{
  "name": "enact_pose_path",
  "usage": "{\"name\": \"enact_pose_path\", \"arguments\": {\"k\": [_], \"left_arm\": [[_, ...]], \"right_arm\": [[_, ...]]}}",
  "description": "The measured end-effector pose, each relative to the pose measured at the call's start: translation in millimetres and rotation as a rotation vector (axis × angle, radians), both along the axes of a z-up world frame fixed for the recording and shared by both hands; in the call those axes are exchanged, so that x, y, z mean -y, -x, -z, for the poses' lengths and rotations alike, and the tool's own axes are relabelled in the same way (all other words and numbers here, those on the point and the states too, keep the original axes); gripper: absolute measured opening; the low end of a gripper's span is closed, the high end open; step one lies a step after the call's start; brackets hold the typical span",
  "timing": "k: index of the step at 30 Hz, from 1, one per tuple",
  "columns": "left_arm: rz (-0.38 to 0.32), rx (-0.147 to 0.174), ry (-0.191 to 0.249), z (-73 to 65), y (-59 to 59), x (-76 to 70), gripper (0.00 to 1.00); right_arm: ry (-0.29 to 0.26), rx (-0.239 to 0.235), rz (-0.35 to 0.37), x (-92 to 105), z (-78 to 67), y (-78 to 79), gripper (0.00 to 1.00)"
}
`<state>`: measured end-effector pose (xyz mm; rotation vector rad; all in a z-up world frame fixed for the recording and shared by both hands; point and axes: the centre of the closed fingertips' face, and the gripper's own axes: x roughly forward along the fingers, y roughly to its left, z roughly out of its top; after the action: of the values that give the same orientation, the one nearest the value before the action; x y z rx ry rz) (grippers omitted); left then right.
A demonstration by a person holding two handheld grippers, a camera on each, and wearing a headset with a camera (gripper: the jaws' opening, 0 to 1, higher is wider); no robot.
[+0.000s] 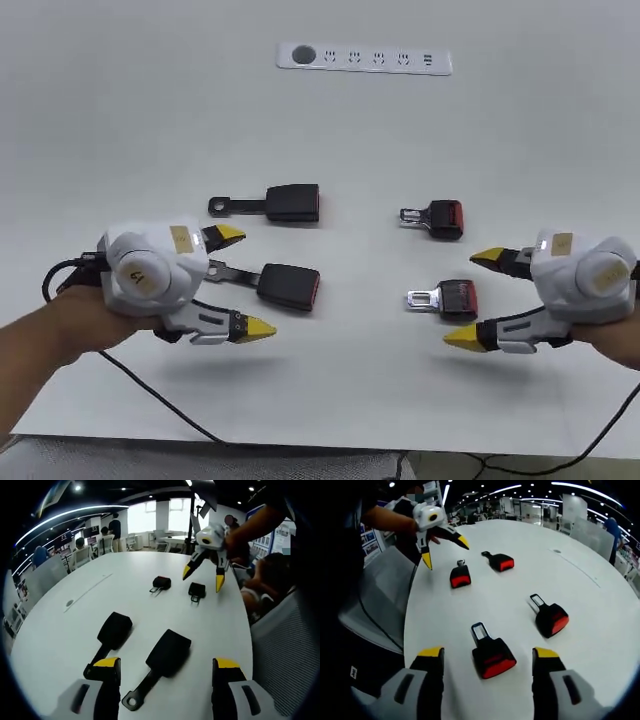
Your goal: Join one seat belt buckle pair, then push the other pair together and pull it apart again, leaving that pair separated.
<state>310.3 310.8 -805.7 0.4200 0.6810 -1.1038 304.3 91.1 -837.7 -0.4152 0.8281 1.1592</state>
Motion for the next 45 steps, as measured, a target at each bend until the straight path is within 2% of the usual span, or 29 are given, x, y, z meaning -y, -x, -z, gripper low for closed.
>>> {"name": "enact_pose_path", "arguments": {"k": [4,7,10,14,18,21,25,28,29,30,38,41,45], "left_arm": [[0.031,-0.007,-0.031,9.5,-1.8,2.6,0.71],[0.055,-0.025,-0.047,17.0,-1.3,4.7,0.70],[0.076,-0.021,-0.078,24.3,-3.4,4.3,0.66],[0.121,-0.029,-0.091,32.4,-6.0,8.2,0.63],[0.122,-0.045,-0.096,37.2,-8.7,12.9,0.62],[0.149,-0.046,-0.133,46.3,-6.4,10.6,0.59],[0.143,-0.046,-0.138,50.7,-7.2,7.2,0.53],[0.184,-0.038,-0.166,56.4,-4.2,4.7,0.51],[0.182,-0.040,-0.152,55.3,-4.1,5.8,0.49],[0.182,-0.036,-0.152,55.1,-5.7,6.0,0.49],[0.240,-0.033,-0.145,55.0,-5.4,11.6,0.44],[0.237,-0.032,-0.143,54.6,-11.5,11.2,0.38],[0.236,-0.032,-0.141,54.7,-11.3,11.3,0.36]], "right_arm": [[0.014,-0.008,-0.021,2.7,4.4,-0.3,0.73],[0.020,-0.022,-0.041,2.6,4.1,2.7,0.66],[0.019,-0.035,-0.057,1.3,4.1,4.0,0.66],[0.027,-0.040,-0.072,1.8,4.8,3.9,0.66],[0.026,-0.045,-0.087,1.9,4.8,3.4,0.63],[0.034,-0.047,-0.105,2.1,6.8,3.7,0.60],[0.048,-0.056,-0.139,2.1,10.9,4.1,0.56],[0.058,-0.059,-0.155,2.4,14.3,3.5,0.55],[0.052,-0.038,-0.182,0.7,13.4,1.6,0.54],[0.061,-0.051,-0.171,2.5,14.0,3.0,0.52],[0.063,-0.046,-0.196,4.7,14.8,-0.4,0.47],[0.059,-0.041,-0.202,4.8,15.1,-0.9,0.45],[0.061,-0.028,-0.228,2.5,16.5,0.8,0.38]]}}
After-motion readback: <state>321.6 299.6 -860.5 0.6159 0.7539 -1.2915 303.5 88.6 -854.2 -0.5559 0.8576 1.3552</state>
